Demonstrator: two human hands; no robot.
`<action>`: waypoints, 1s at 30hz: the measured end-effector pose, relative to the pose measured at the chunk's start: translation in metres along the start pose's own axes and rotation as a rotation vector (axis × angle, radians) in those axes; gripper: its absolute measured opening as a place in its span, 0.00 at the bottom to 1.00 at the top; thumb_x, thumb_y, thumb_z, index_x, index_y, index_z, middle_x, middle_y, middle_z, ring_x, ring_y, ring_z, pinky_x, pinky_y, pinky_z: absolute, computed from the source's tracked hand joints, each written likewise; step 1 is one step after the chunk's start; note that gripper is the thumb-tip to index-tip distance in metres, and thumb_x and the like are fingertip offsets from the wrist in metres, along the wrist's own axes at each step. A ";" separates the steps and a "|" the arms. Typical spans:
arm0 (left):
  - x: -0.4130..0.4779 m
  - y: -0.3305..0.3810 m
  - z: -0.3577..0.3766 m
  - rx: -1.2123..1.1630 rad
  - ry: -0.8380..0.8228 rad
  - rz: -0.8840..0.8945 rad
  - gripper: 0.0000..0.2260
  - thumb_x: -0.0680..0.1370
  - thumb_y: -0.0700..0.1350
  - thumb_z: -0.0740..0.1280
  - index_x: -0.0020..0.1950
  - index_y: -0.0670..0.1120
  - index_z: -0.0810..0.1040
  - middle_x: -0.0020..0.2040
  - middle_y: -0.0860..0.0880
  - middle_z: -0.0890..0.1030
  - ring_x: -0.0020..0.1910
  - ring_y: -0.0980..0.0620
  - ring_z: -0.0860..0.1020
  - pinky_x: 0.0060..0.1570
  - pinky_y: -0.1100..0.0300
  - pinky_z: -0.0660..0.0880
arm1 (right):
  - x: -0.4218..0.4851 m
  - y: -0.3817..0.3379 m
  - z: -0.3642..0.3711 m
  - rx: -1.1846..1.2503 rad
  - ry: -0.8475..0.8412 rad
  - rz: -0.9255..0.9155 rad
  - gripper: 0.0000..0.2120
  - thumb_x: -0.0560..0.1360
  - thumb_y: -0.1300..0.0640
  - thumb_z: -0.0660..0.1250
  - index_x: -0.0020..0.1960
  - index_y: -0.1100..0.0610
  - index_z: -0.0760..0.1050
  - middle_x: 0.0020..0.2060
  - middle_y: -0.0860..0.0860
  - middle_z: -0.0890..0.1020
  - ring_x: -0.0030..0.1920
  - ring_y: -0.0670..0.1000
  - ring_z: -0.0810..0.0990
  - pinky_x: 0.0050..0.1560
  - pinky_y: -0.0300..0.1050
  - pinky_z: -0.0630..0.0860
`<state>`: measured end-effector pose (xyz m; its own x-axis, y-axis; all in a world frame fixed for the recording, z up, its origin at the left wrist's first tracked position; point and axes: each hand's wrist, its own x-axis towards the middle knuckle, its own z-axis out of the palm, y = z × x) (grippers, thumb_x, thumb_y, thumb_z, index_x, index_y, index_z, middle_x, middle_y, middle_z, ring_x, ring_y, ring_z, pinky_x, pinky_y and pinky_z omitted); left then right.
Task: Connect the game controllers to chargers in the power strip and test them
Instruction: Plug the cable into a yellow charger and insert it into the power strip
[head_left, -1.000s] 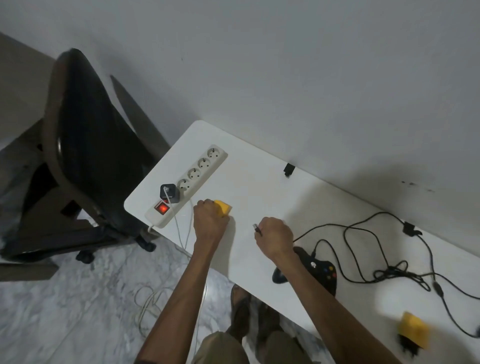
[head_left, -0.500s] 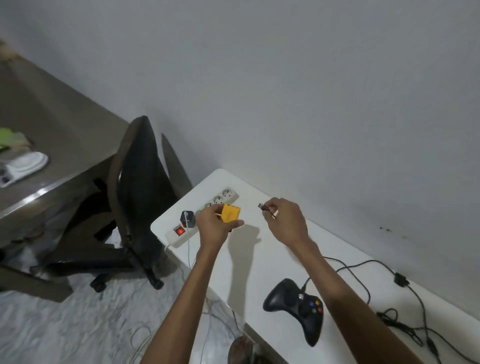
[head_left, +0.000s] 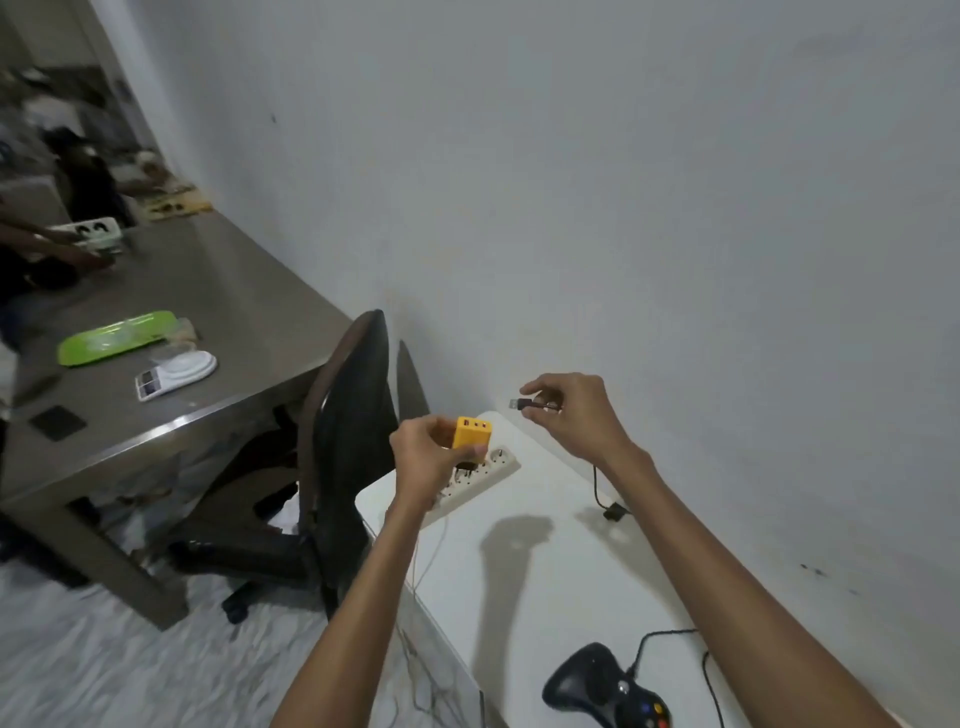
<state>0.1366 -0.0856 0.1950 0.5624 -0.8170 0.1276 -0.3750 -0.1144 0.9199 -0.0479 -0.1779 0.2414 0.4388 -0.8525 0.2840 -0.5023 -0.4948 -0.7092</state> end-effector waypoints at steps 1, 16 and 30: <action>0.005 -0.003 -0.002 0.015 0.009 -0.008 0.16 0.61 0.40 0.84 0.45 0.42 0.86 0.36 0.49 0.86 0.35 0.54 0.86 0.35 0.62 0.83 | 0.004 -0.002 0.002 0.012 0.003 -0.015 0.08 0.70 0.62 0.75 0.50 0.57 0.85 0.39 0.52 0.85 0.39 0.47 0.80 0.43 0.31 0.71; 0.103 -0.086 0.009 0.079 -0.198 -0.068 0.18 0.60 0.42 0.85 0.45 0.45 0.84 0.41 0.50 0.87 0.42 0.54 0.86 0.45 0.55 0.84 | 0.075 0.030 0.074 -0.046 -0.158 0.051 0.09 0.71 0.62 0.76 0.51 0.57 0.86 0.45 0.52 0.88 0.35 0.36 0.77 0.39 0.22 0.70; 0.195 -0.169 0.036 0.098 -0.526 -0.146 0.19 0.57 0.38 0.85 0.43 0.39 0.83 0.36 0.49 0.84 0.25 0.66 0.76 0.29 0.72 0.72 | 0.129 0.081 0.158 -0.065 -0.193 0.270 0.05 0.70 0.64 0.76 0.46 0.59 0.87 0.42 0.53 0.89 0.42 0.46 0.85 0.41 0.25 0.73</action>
<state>0.2833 -0.2454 0.0512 0.1792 -0.9579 -0.2244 -0.4013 -0.2794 0.8723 0.0856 -0.3012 0.1180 0.4133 -0.9097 -0.0408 -0.6634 -0.2702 -0.6978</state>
